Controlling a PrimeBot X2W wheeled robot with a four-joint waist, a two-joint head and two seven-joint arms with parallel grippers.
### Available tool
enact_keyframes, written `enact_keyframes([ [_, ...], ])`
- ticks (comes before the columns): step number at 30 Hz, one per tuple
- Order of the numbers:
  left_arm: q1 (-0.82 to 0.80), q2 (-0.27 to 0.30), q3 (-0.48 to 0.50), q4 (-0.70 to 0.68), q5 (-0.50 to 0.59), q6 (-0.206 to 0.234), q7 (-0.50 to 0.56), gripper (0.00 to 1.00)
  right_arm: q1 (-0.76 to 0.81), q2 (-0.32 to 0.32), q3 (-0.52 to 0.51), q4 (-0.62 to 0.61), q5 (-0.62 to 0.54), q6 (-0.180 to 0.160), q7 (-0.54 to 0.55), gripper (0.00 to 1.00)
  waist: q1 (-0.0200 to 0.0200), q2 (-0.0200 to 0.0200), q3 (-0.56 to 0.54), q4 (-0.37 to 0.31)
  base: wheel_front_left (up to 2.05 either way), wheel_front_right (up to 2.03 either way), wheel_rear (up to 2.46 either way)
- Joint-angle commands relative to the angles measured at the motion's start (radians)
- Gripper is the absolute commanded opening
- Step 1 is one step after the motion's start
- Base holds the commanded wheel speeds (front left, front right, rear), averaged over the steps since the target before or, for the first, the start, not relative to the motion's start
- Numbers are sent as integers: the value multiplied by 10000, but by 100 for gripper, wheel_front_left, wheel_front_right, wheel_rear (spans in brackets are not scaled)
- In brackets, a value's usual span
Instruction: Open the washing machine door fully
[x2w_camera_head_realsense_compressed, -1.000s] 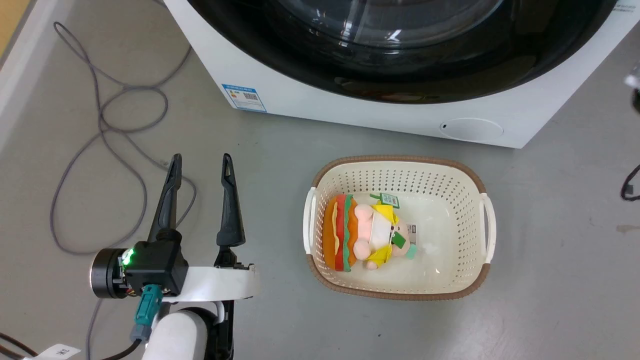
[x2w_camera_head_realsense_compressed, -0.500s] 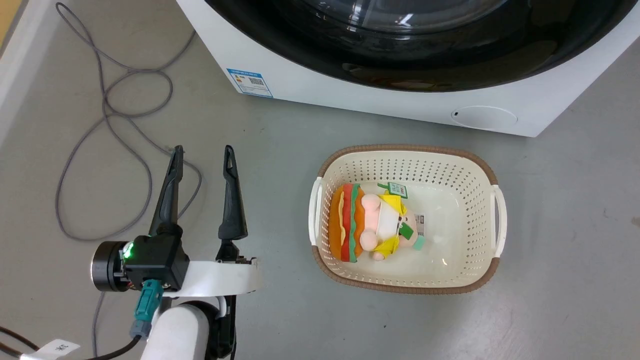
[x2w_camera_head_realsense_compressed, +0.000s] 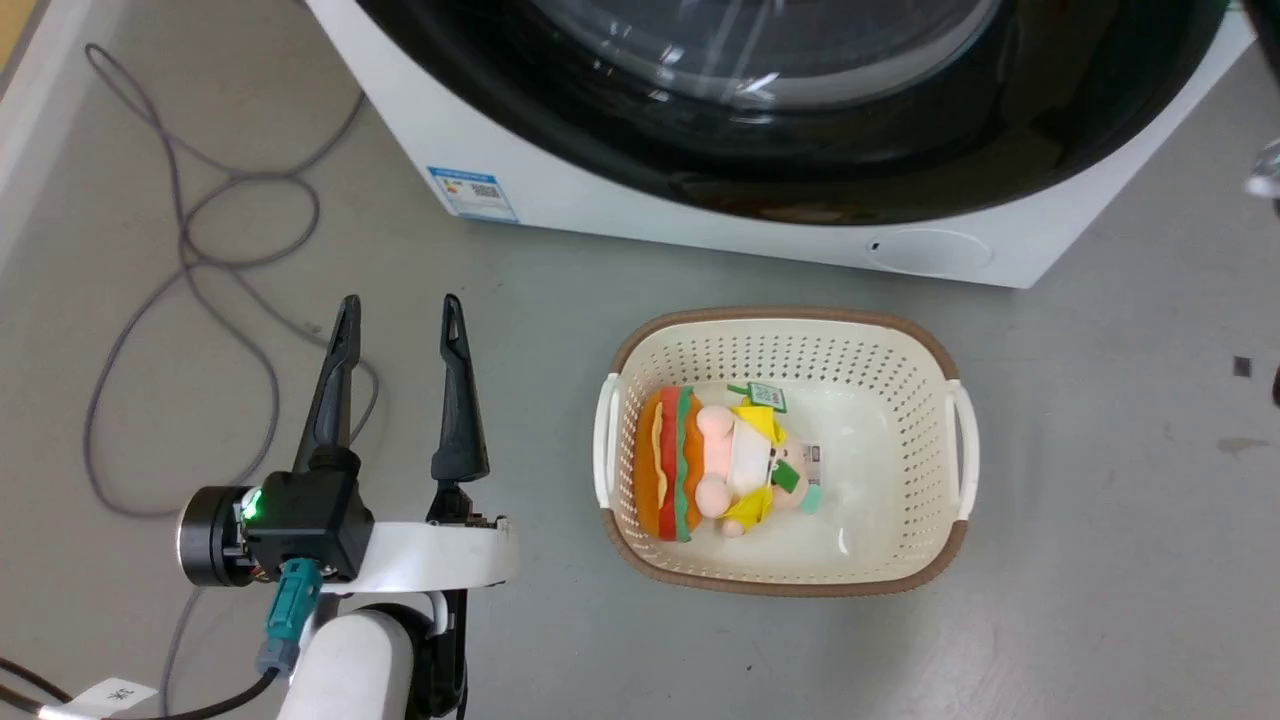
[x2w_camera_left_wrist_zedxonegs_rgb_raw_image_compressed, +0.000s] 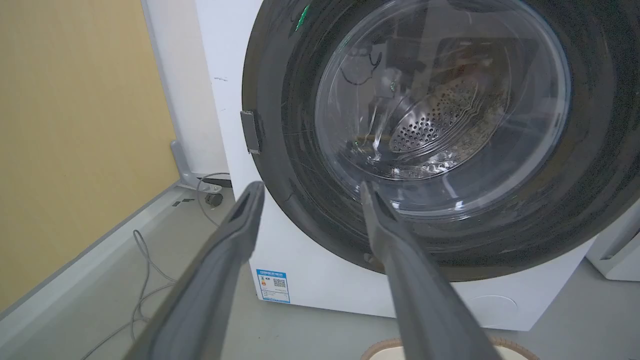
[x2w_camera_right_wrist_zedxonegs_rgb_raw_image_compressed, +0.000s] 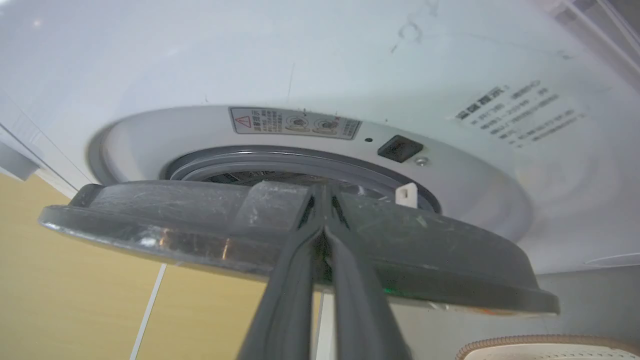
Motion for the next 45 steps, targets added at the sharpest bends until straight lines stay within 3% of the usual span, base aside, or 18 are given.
enact_keyframes([
  [1,39,12,26,24,45,-11,-55,100,214,409,217,-128,65,23,185,0,-1,-1,-68,-68,0,0,0],
  [21,389,12,145,184,163,-229,-55,100,1774,1360,162,-839,686,23,-159,0,-1,-1,-904,-286,0,0,0],
  [29,747,12,227,215,173,-172,-55,100,2576,1346,65,-1152,859,23,-48,0,-1,-1,-1433,-137,0,0,0],
  [45,1393,12,470,297,335,-301,-55,100,5403,1798,746,-3933,1152,23,1178,0,-1,-1,-2260,-293,0,0,0],
])
